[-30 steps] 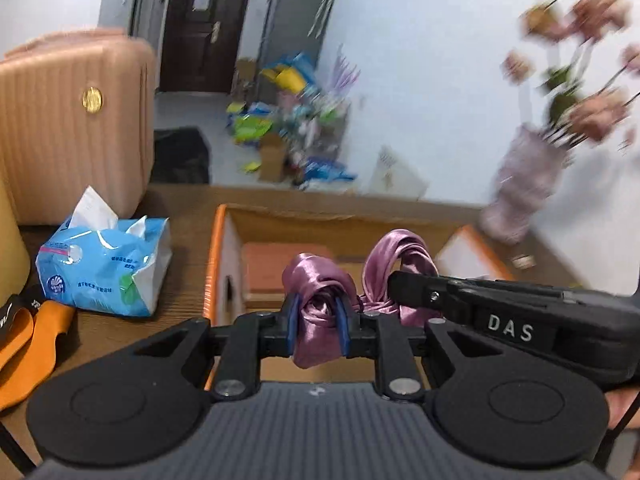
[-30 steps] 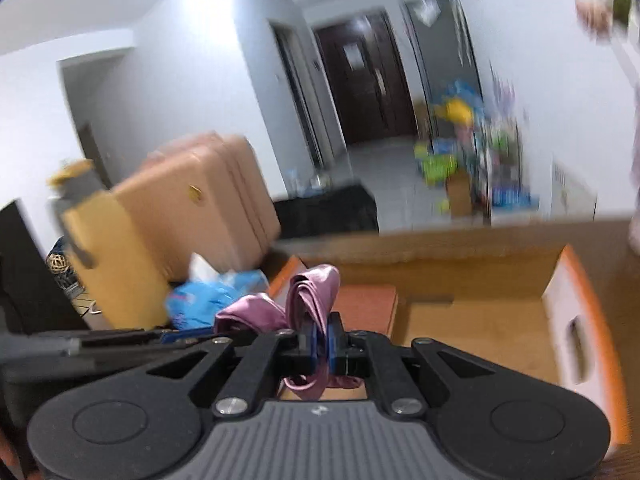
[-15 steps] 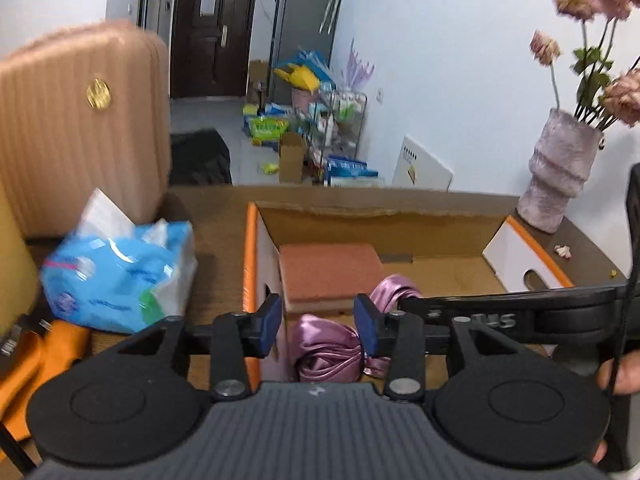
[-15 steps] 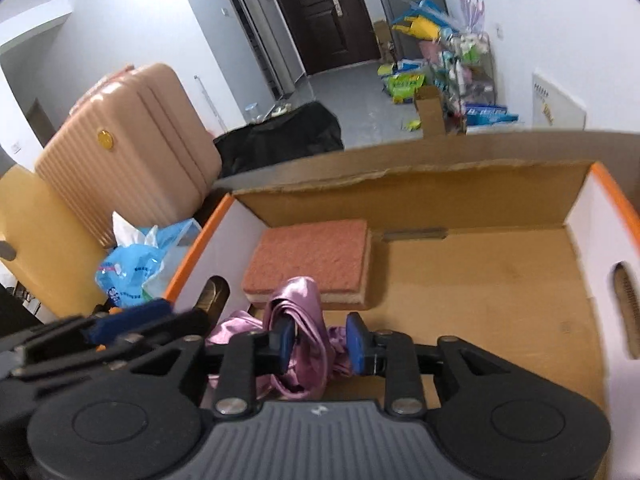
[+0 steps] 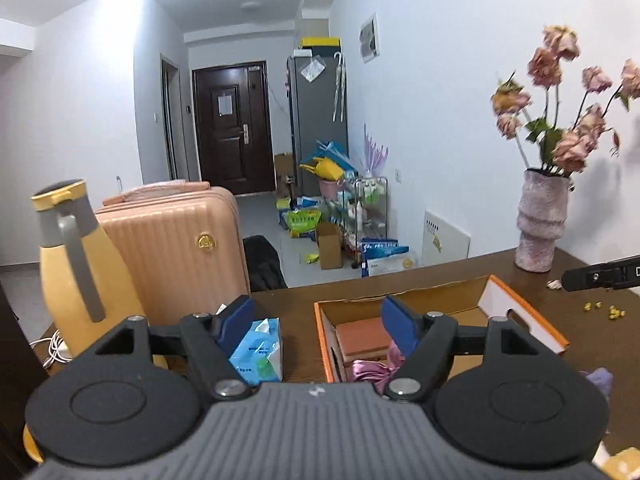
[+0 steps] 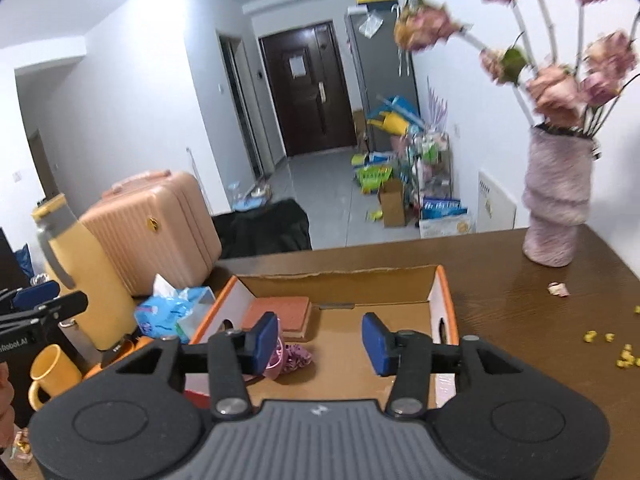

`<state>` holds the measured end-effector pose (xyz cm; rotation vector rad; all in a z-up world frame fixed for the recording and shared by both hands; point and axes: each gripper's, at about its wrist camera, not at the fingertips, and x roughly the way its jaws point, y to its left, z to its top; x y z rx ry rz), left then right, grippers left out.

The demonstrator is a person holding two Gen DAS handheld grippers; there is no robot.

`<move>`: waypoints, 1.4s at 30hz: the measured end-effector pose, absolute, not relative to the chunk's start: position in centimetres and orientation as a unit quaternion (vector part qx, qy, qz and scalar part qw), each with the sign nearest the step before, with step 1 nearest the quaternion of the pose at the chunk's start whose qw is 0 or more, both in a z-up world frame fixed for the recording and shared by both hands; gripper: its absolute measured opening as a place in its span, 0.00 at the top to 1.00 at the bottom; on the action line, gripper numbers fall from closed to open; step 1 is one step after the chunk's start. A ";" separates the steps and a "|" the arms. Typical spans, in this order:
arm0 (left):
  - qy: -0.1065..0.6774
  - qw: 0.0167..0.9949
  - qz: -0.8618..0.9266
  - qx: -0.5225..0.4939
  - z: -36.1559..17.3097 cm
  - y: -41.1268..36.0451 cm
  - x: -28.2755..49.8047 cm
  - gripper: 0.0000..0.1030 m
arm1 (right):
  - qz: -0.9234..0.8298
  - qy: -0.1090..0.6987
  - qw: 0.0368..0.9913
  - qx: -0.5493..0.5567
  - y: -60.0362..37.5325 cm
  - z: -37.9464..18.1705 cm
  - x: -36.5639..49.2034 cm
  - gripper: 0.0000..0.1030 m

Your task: Organize soft objects

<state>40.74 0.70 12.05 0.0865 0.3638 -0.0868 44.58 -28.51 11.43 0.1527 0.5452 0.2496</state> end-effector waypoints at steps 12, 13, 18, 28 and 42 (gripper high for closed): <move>0.118 0.992 -0.037 0.022 11.5 1.2 29.7 0.22 | 0.138 0.171 0.975 0.020 -28.0 13.3 31.5 0.49; 0.113 0.993 -0.035 0.019 11.1 1.3 28.6 0.22 | 0.139 0.161 0.977 0.014 -27.9 13.0 30.0 0.49; 0.079 0.996 -0.034 0.039 8.7 1.1 21.4 0.12 | 0.149 0.122 0.981 -0.015 -27.3 10.7 22.8 0.38; 0.064 0.996 -0.068 0.013 2.7 0.6 10.2 0.02 | 0.138 0.113 0.984 0.004 -26.4 2.8 10.4 0.21; 0.112 0.989 -0.095 0.032 -0.2 -1.6 12.1 0.02 | 0.097 0.187 0.977 0.035 -28.4 -2.0 11.8 0.21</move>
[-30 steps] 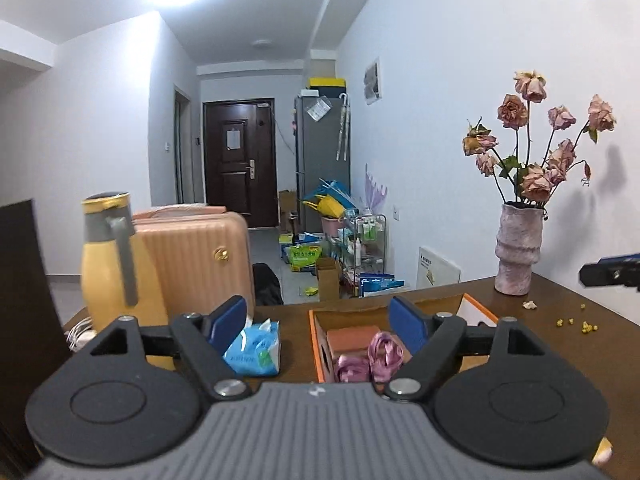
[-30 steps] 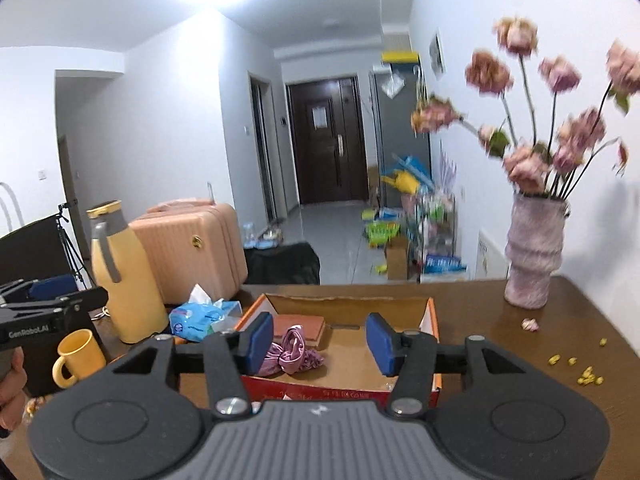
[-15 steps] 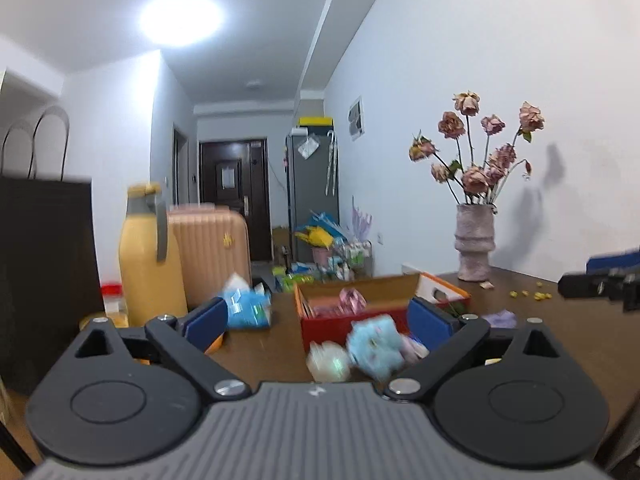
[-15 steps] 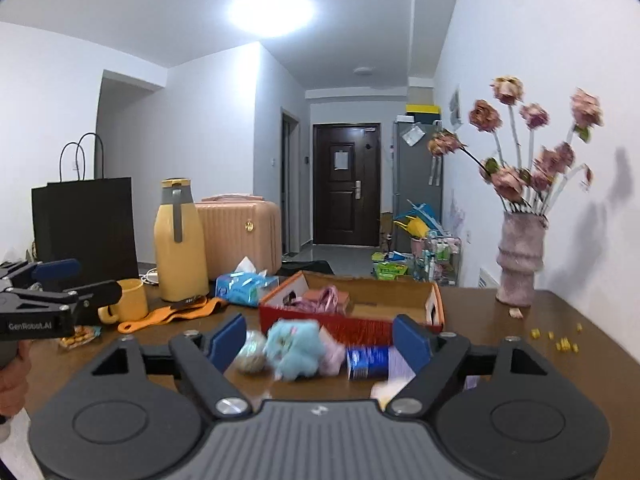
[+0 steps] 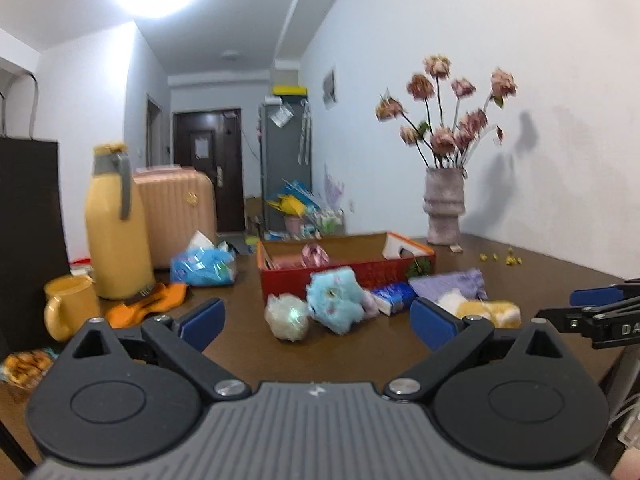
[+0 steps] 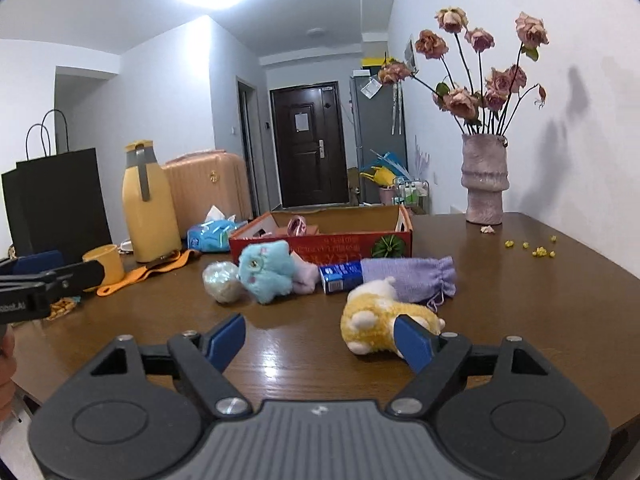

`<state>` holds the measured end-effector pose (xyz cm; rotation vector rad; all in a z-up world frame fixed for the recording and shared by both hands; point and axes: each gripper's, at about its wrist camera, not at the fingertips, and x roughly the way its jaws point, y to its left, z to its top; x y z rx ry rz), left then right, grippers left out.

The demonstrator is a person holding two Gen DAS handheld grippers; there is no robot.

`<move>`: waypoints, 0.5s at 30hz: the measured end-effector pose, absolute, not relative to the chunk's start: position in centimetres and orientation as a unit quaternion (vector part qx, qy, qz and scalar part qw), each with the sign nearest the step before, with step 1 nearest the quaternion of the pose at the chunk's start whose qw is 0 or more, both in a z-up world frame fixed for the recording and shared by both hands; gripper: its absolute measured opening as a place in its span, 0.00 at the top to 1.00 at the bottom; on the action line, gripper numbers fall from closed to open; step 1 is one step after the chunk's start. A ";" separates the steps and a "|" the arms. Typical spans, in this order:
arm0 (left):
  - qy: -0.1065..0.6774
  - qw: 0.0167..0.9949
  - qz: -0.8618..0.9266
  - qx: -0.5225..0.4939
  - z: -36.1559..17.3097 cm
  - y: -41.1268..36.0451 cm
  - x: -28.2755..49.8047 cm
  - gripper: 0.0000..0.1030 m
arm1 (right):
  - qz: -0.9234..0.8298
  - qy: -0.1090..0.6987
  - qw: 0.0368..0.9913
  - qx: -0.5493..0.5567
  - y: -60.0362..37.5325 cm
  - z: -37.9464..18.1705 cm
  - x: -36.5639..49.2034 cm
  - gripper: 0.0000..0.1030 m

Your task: Organize soft objects

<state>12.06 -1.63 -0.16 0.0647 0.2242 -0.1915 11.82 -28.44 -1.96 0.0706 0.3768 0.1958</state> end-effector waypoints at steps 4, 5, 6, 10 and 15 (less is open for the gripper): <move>0.141 0.985 -0.088 0.038 -1.0 -2.2 14.5 0.02 | 0.083 0.210 0.973 0.037 -29.0 -3.1 14.4 0.22; 0.145 0.985 -0.089 0.038 -1.1 -2.3 15.0 0.02 | 0.081 0.210 0.974 0.039 -29.2 -3.3 14.8 0.22; 0.151 0.984 -0.091 0.038 -1.3 -2.4 15.8 0.02 | 0.078 0.211 0.973 0.043 -29.5 -3.4 15.4 0.22; 0.176 0.979 -0.092 0.040 -2.2 -3.3 19.0 0.02 | 0.065 0.228 0.970 0.056 -30.5 -4.1 18.2 0.22; 0.217 0.971 -0.097 0.028 -3.4 -4.6 23.4 0.02 | 0.074 0.236 0.968 0.041 -30.1 -4.7 22.0 0.23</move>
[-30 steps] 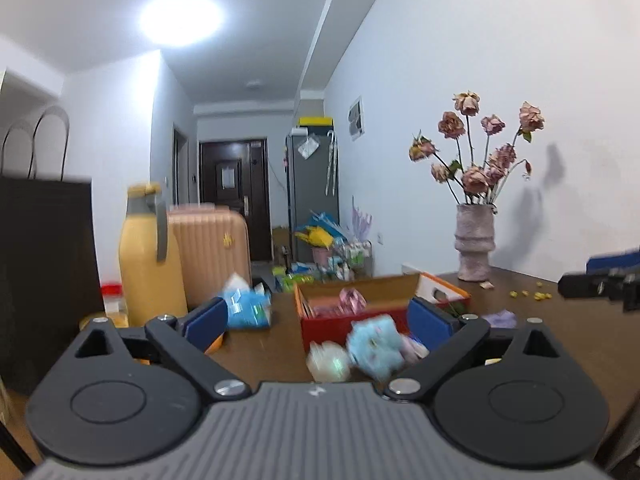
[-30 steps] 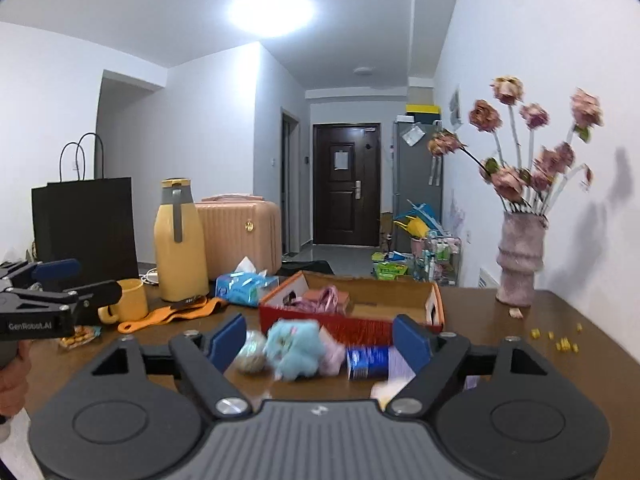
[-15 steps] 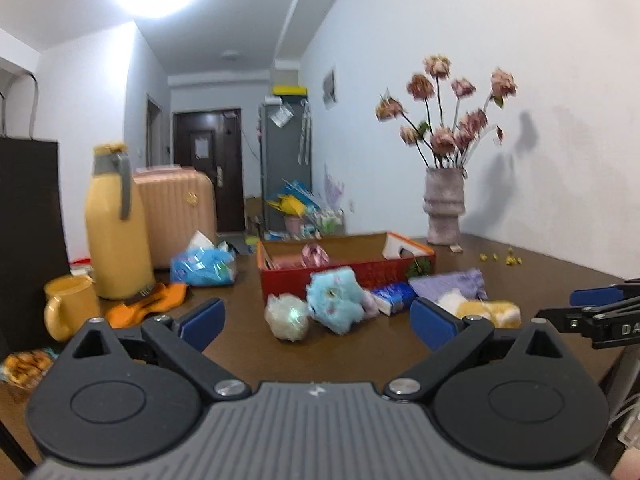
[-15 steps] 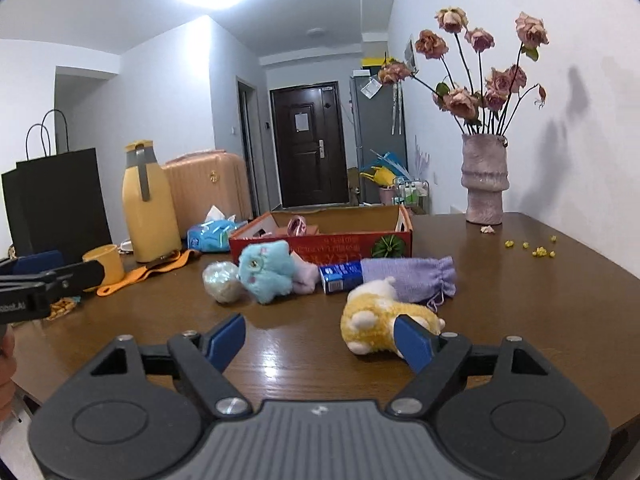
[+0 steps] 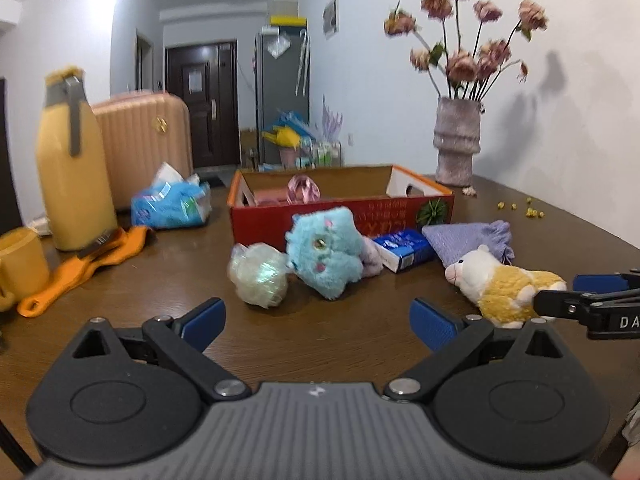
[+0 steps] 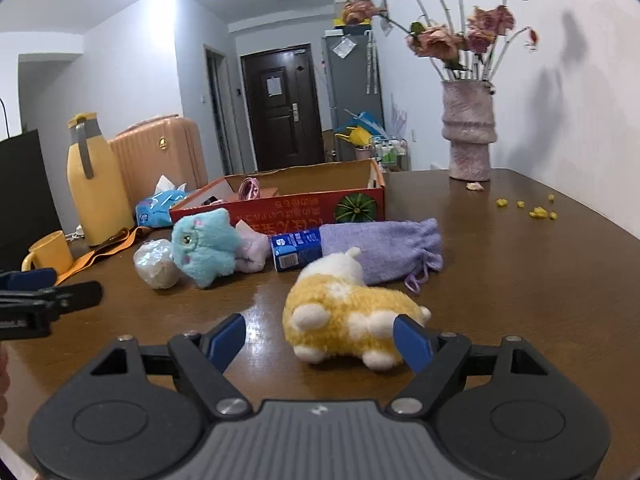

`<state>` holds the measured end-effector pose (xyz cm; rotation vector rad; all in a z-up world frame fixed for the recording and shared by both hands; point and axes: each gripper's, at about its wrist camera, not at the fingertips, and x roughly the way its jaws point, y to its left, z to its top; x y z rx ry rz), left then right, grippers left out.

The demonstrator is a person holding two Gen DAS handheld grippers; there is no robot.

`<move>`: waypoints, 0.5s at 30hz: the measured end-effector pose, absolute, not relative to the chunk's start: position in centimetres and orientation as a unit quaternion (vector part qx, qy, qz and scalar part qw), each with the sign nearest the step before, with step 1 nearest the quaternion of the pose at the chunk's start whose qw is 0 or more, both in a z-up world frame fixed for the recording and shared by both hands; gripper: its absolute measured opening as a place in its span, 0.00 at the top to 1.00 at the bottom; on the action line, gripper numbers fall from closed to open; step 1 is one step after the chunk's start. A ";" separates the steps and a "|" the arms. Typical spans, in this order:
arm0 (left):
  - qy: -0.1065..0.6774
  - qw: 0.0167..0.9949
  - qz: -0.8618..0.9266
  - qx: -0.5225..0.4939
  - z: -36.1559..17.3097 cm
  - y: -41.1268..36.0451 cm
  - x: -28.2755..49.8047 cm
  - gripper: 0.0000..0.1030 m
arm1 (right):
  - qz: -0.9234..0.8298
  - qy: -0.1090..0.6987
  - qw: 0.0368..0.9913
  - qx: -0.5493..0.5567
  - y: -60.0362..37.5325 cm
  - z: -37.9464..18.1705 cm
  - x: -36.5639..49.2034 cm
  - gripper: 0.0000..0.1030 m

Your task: Organize soft objects

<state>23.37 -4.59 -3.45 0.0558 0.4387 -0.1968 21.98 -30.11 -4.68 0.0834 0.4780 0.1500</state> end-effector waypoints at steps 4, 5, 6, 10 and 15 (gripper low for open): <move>0.235 0.966 -0.099 0.036 -4.3 -5.7 25.8 0.02 | 0.049 0.236 0.971 -0.014 -28.9 -5.2 25.0 0.30; 0.237 0.966 -0.100 0.035 -4.4 -5.8 26.2 0.02 | 0.047 0.243 0.968 -0.026 -28.7 -5.3 25.8 0.37; 0.238 0.965 -0.101 0.034 -4.4 -5.8 26.5 0.02 | 0.051 0.247 0.967 -0.034 -28.5 -5.5 26.4 0.39; 0.239 0.965 -0.109 0.024 -4.3 -5.3 26.8 0.02 | 0.123 0.244 0.961 -0.044 -26.7 -5.8 26.5 0.52; 0.237 0.953 -0.188 -0.024 -3.1 -4.6 26.6 0.06 | 0.306 0.207 0.917 -0.150 -23.3 -5.8 21.8 0.51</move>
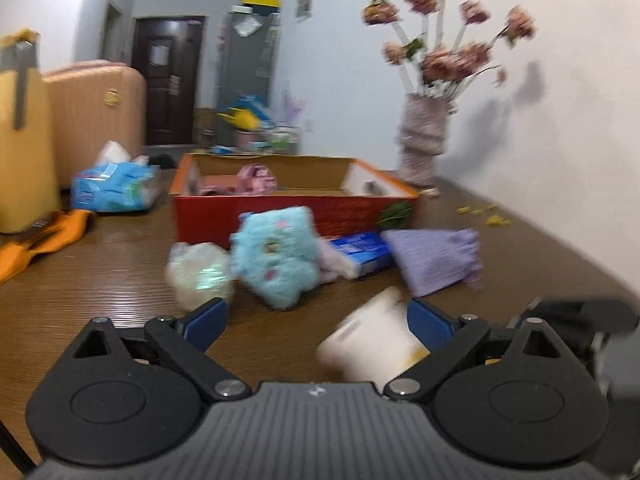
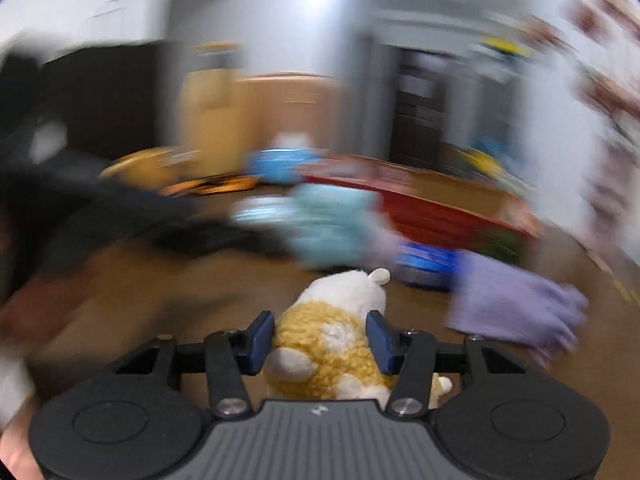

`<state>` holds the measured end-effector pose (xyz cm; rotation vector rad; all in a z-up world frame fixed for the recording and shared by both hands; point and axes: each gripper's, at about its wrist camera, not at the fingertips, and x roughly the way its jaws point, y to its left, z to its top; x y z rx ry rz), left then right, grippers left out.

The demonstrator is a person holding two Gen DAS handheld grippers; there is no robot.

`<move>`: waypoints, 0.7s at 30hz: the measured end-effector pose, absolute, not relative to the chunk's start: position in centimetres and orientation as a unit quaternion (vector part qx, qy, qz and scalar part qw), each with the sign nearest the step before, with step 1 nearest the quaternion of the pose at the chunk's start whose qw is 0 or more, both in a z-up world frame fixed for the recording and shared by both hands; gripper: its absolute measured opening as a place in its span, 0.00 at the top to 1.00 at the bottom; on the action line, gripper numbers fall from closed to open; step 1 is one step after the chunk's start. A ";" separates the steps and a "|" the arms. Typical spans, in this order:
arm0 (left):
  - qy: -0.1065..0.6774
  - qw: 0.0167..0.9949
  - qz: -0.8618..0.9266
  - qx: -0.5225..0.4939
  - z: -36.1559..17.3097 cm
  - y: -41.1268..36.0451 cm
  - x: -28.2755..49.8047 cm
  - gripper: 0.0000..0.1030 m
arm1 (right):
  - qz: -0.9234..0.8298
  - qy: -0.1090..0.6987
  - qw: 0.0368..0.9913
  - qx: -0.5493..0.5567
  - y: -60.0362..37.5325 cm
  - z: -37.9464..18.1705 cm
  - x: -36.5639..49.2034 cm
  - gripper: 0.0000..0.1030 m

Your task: Organize soft objects

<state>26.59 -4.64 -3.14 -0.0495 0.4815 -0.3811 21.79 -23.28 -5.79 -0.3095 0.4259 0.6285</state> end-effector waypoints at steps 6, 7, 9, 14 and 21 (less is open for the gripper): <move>0.301 0.920 -0.247 -0.036 -5.1 -7.2 28.6 0.58 | 0.277 0.205 0.927 -0.151 -24.4 -5.4 19.7 0.47; 0.321 0.916 -0.238 -0.035 -5.5 -7.5 29.0 0.59 | 0.256 0.213 0.933 -0.135 -25.1 -5.3 19.8 0.47; 0.320 0.918 -0.229 -0.049 -5.8 -7.3 28.6 0.58 | 0.220 0.232 0.942 -0.099 -26.5 -5.2 20.2 0.44; 0.326 0.911 -0.242 -0.079 -5.4 -6.1 26.5 0.55 | 0.161 0.253 0.954 -0.004 -29.8 -5.4 21.0 0.44; 0.327 0.907 -0.239 -0.120 -5.2 -4.9 25.9 0.38 | 0.179 0.270 0.936 0.136 -31.4 -5.4 24.2 0.44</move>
